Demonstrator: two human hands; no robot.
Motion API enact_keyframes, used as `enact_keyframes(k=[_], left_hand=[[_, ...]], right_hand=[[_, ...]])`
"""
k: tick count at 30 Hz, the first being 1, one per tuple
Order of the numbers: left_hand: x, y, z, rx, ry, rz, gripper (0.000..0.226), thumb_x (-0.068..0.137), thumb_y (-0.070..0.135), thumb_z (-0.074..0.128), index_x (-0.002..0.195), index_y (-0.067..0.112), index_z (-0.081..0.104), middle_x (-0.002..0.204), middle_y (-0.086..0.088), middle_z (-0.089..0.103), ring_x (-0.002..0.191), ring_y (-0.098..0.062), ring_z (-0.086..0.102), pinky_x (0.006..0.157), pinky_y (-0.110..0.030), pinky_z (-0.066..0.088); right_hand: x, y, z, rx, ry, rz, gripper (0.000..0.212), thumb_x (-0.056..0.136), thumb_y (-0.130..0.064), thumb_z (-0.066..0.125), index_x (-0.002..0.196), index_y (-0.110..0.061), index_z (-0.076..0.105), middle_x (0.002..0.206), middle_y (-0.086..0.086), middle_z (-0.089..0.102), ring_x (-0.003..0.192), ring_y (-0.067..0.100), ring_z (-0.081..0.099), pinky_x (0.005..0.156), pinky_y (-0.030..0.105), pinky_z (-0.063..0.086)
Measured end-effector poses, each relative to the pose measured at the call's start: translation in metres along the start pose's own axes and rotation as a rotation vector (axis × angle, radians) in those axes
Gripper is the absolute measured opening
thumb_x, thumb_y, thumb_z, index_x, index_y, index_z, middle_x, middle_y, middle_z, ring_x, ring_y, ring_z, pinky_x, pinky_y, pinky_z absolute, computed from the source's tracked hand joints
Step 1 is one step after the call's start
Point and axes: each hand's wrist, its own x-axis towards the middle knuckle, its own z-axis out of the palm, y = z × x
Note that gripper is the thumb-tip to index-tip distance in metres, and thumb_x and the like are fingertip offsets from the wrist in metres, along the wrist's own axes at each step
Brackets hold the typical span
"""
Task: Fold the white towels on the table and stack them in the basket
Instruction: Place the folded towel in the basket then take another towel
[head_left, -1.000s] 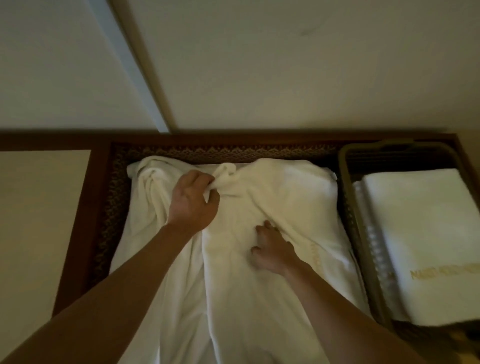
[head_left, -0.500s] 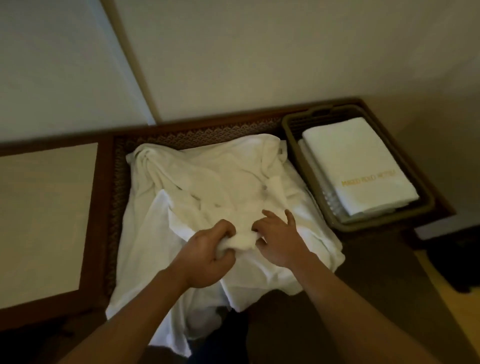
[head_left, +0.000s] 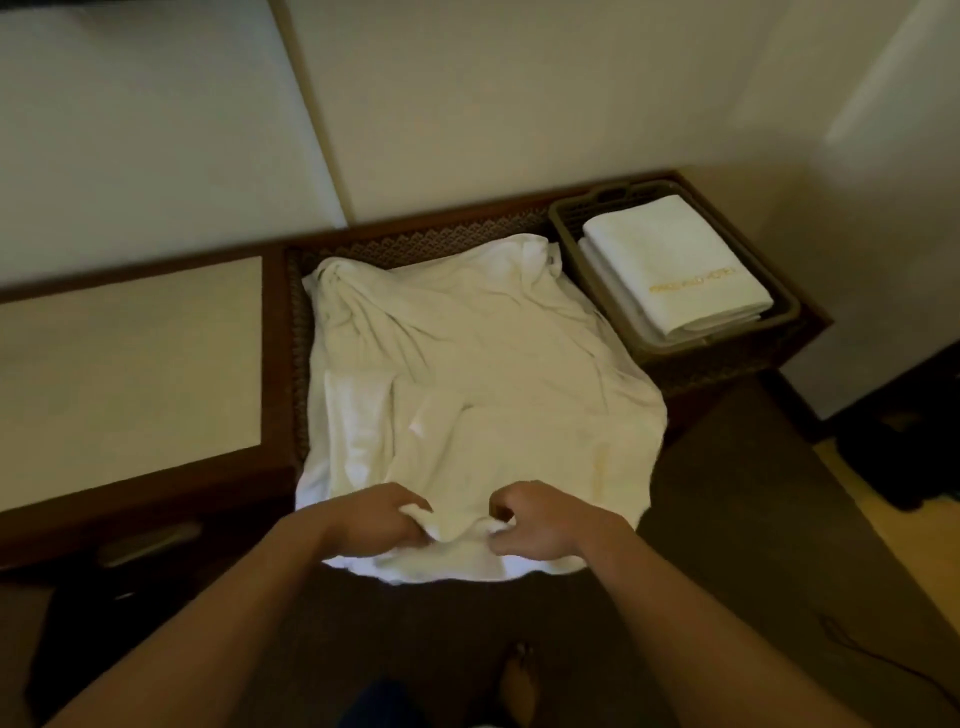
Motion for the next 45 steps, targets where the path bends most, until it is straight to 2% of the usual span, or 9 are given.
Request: enact_keyframes(k=[5,9,15,19,22,32,37,40,45], left_hand=[[-0.074,-0.086,-0.03,-0.11,0.119,0.016,0.02,0.089,0.047,0.065,0.105,0.045,0.077,0.112,0.022,0.072,0.111,-0.005,0.063,0.104,-0.035,0.047],[-0.13,-0.18,-0.042,-0.161,0.228,-0.038,0.026,0.09,0.054,0.067,0.109,0.039,0.077,0.111,0.018,0.073,0.103,-0.007,0.067,0.101,-0.04,0.05],[-0.232,-0.32,-0.023,-0.425,0.515,-0.154,0.018,0.104,0.041,0.054,0.099,0.037,0.071,0.099,0.008,0.068,0.093,-0.013,0.063,0.077,-0.029,0.041],[-0.278,-0.382,-0.013,-0.64,0.75,-0.248,0.017,0.102,0.042,0.056,0.1,0.028,0.066,0.094,0.008,0.06,0.087,-0.015,0.057,0.086,-0.04,0.041],[-0.29,-0.406,-0.011,-0.766,0.928,-0.326,0.021,0.1,0.046,0.059,0.087,0.029,0.062,0.087,0.005,0.059,0.085,-0.022,0.057,0.085,-0.042,0.043],[-0.269,-0.419,-0.017,-1.058,1.211,-0.416,0.033,0.099,0.052,0.059,0.078,0.028,0.05,0.078,0.001,0.053,0.068,-0.014,0.049,0.059,-0.029,0.039],[-0.259,-0.413,-0.025,-0.99,1.243,-0.374,0.033,0.099,0.052,0.06,0.077,0.029,0.051,0.076,0.001,0.054,0.067,-0.013,0.05,0.059,-0.029,0.04],[-0.253,-0.406,-0.027,-0.894,1.248,-0.353,0.03,0.099,0.048,0.06,0.077,0.03,0.054,0.077,0.0,0.058,0.069,-0.014,0.055,0.059,-0.028,0.04],[-0.24,-0.39,-0.03,-0.833,1.182,-0.274,0.019,0.099,0.045,0.061,0.085,0.033,0.062,0.087,0.001,0.065,0.082,-0.018,0.062,0.062,-0.031,0.045]], right_hand=[[0.016,-0.073,0.03,0.116,-0.2,0.008,0.038,0.069,-0.031,0.07,0.106,-0.028,0.062,0.097,-0.009,0.065,0.086,0.013,0.061,0.076,0.032,0.049],[0.037,-0.135,0.058,0.013,-0.163,-0.061,0.015,0.075,-0.029,0.076,0.081,-0.019,0.066,0.079,-0.003,0.059,0.073,0.016,0.057,0.067,0.032,0.044],[0.074,-0.225,0.14,-0.224,-0.159,-0.096,0.029,0.076,-0.048,0.076,0.087,-0.021,0.069,0.084,-0.006,0.067,0.081,0.017,0.062,0.079,0.039,0.045],[0.092,-0.261,0.177,-0.437,-0.028,-0.094,0.049,0.088,-0.067,0.06,0.113,-0.025,0.068,0.106,-0.008,0.06,0.11,0.021,0.054,0.096,0.047,0.034],[0.096,-0.272,0.187,-0.522,0.077,-0.12,0.044,0.089,-0.07,0.055,0.102,-0.029,0.065,0.102,-0.011,0.049,0.112,0.019,0.049,0.093,0.046,0.034],[0.082,-0.275,0.149,0.051,0.092,-0.12,0.019,0.087,-0.027,0.08,0.077,-0.022,0.065,0.071,-0.007,0.059,0.063,0.003,0.057,0.062,0.024,0.042],[0.086,-0.284,0.14,0.618,0.357,-0.027,0.014,0.087,-0.009,0.078,0.089,-0.015,0.064,0.085,0.001,0.065,0.076,0.016,0.062,0.062,0.025,0.048],[0.088,-0.287,0.13,1.039,0.274,0.184,0.027,0.089,-0.001,0.073,0.114,-0.008,0.066,0.106,0.012,0.072,0.091,0.027,0.071,0.069,0.038,0.058],[0.085,-0.292,0.135,1.082,0.199,0.33,0.042,0.081,-0.019,0.083,0.12,-0.009,0.069,0.11,0.017,0.073,0.094,0.033,0.071,0.078,0.044,0.061]])
